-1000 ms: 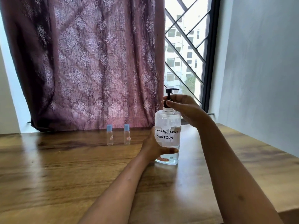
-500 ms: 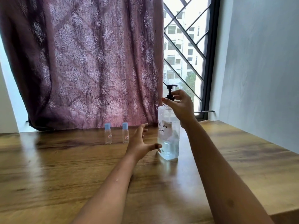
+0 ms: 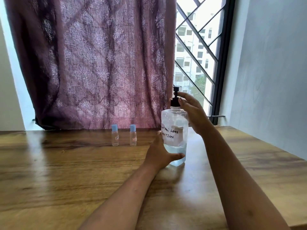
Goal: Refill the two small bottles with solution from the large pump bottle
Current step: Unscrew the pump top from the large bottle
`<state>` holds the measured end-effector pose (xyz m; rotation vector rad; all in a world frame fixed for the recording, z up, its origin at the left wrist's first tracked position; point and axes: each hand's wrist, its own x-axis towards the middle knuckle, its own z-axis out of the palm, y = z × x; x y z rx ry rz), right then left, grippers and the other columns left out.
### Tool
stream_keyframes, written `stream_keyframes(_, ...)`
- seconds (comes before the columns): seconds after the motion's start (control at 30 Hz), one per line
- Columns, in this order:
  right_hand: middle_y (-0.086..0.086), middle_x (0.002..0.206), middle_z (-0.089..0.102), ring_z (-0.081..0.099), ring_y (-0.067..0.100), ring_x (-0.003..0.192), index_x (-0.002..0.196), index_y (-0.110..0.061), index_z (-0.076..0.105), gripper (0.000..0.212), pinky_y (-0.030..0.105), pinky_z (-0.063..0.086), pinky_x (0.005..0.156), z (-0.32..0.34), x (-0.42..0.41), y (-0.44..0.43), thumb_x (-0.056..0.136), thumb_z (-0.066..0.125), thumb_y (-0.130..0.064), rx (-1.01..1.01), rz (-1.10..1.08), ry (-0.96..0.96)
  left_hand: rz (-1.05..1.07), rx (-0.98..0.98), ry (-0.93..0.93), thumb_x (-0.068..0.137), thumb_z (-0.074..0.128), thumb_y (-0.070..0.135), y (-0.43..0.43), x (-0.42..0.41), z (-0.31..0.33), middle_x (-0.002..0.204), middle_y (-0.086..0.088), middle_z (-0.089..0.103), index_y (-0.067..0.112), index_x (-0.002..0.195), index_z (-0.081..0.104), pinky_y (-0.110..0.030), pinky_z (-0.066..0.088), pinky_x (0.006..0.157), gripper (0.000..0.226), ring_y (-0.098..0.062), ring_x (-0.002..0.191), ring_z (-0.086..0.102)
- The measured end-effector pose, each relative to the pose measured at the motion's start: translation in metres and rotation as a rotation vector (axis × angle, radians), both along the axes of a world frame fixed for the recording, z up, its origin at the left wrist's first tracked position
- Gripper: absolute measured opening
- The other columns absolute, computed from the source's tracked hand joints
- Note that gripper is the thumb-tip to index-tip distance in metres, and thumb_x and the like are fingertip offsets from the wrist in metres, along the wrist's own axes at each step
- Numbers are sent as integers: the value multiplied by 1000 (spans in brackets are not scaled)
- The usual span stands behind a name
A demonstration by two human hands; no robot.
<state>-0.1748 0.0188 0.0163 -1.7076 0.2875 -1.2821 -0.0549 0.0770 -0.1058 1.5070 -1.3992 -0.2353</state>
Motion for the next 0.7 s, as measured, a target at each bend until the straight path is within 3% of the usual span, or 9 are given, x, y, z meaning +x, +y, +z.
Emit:
stream_keyframes(0.1, 1, 102, 64, 65, 6, 84, 108, -14, 59, 21, 17, 51, 74, -4, 7, 1, 88, 62, -22, -106, -249, 54, 109, -18, -86, 43, 81, 69, 4, -6, 2, 125, 6, 57, 30, 126, 34, -33, 52, 86, 103, -17, 109, 58)
stream_keyframes(0.23, 4, 102, 70, 68, 17, 83, 98, -16, 64, 29, 27, 55, 74, -7, 8, 0, 76, 76, -30, -163, -464, 76, 169, -24, -134, 46, 75, 74, 6, -14, 1, 129, -2, 51, 19, 131, 27, -44, 53, 89, 113, -23, 115, 55)
stream_keyframes(0.43, 10, 99, 69, 66, 15, 87, 110, -2, 63, 22, 25, 52, 81, -8, 4, -1, 90, 59, -10, -147, -315, 45, 165, 5, -145, 58, 76, 67, 1, -2, 3, 133, -2, 48, 23, 128, 27, -45, 52, 90, 96, -25, 117, 53)
stream_keyframes(0.57, 3, 100, 64, 61, 5, 88, 116, -5, 58, 24, 13, 49, 79, -5, 5, 0, 97, 44, -7, -160, -248, 123, 107, 26, -105, 62, 75, 64, -3, 1, 1, 135, -4, 48, 25, 134, 34, -39, 49, 94, 91, -25, 119, 52)
stream_keyframes(0.7, 8, 108, 63, 60, 14, 96, 121, -6, 55, 27, 22, 47, 86, -5, 7, -2, 99, 41, -10, -92, -251, 81, 21, 16, -71, 63, 79, 56, -5, 7, 4, 130, -2, 57, 27, 130, 42, -34, 50, 89, 82, -21, 111, 58)
